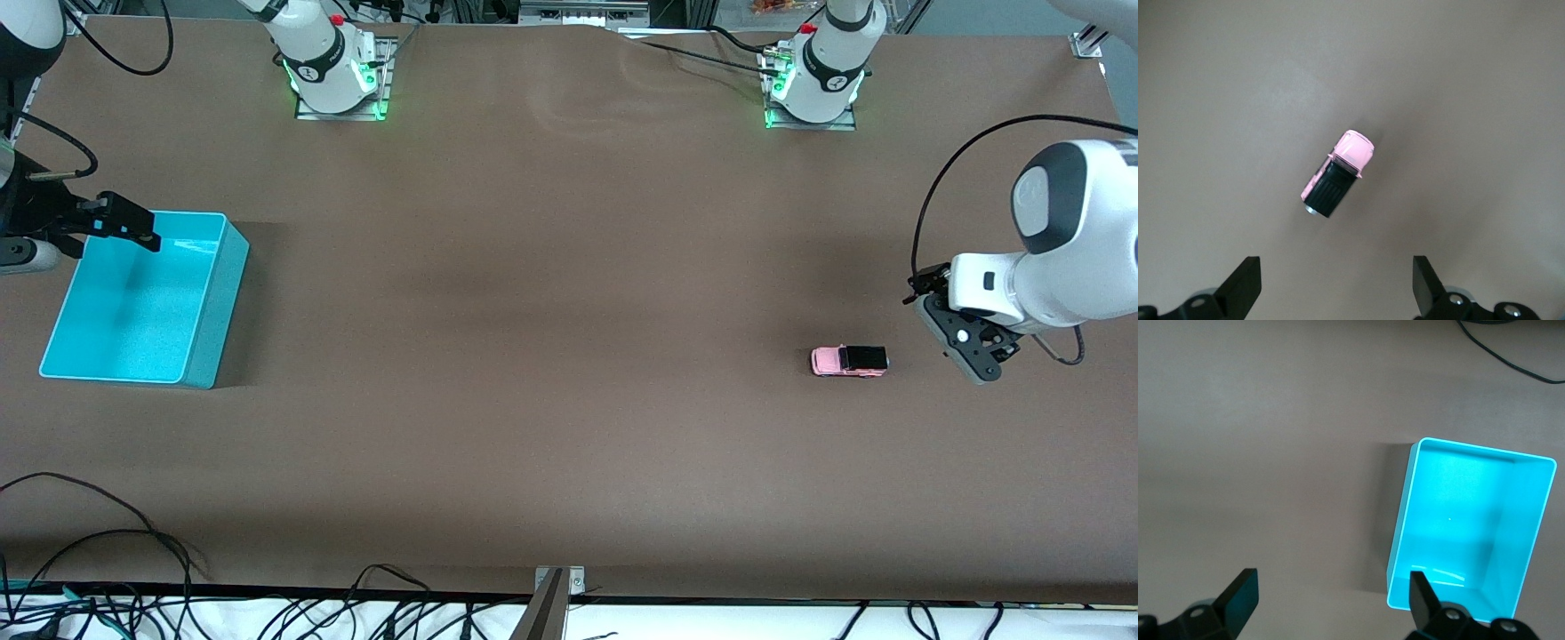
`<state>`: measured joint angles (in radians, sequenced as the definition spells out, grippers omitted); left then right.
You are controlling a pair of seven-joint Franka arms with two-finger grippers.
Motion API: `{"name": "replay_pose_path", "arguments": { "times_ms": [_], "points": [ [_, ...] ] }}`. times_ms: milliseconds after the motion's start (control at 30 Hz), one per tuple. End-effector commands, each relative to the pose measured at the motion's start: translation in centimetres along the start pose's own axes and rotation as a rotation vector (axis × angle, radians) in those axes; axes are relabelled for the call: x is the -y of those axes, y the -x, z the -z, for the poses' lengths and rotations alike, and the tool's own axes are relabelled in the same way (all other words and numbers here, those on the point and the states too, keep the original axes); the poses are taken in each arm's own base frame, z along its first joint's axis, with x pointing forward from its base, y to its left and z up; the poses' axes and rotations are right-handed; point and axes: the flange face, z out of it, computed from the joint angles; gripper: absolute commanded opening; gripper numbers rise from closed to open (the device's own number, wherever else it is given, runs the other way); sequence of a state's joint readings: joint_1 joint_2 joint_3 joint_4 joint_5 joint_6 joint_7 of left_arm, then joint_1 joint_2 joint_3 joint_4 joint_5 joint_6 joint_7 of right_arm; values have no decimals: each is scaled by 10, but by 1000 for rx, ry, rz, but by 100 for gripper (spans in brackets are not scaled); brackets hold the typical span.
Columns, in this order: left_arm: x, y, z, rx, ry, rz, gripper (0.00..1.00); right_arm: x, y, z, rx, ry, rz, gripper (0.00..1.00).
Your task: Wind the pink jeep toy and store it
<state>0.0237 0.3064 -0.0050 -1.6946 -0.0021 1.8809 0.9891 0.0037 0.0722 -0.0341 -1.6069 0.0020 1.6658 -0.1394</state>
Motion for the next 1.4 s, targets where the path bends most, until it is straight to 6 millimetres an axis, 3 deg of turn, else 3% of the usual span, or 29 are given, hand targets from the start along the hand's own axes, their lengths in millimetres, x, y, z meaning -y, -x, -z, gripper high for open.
{"name": "replay_pose_path", "arguments": {
  "times_ms": [0, 500, 833, 900, 1233, 1367],
  "points": [
    [0, 4, -33, -8, -49, -105, 100, 0, -4, 6, -6, 17, -5, 100],
    [13, 4, -125, -35, -106, -310, 100, 0, -4, 6, -6, 17, -5, 100],
    [16, 4, -160, -52, -138, -380, 100, 0, -4, 6, -6, 17, -5, 100],
    [20, 8, -182, -71, -134, -407, 100, 0, -4, 6, -6, 17, -5, 100],
    [20, 12, -218, -120, -110, -461, 100, 0, -4, 6, -6, 17, -6, 100],
    [19, 11, -224, -150, -101, -477, 100, -1, -5, 4, -3, 17, -6, 100]
  ]
}}
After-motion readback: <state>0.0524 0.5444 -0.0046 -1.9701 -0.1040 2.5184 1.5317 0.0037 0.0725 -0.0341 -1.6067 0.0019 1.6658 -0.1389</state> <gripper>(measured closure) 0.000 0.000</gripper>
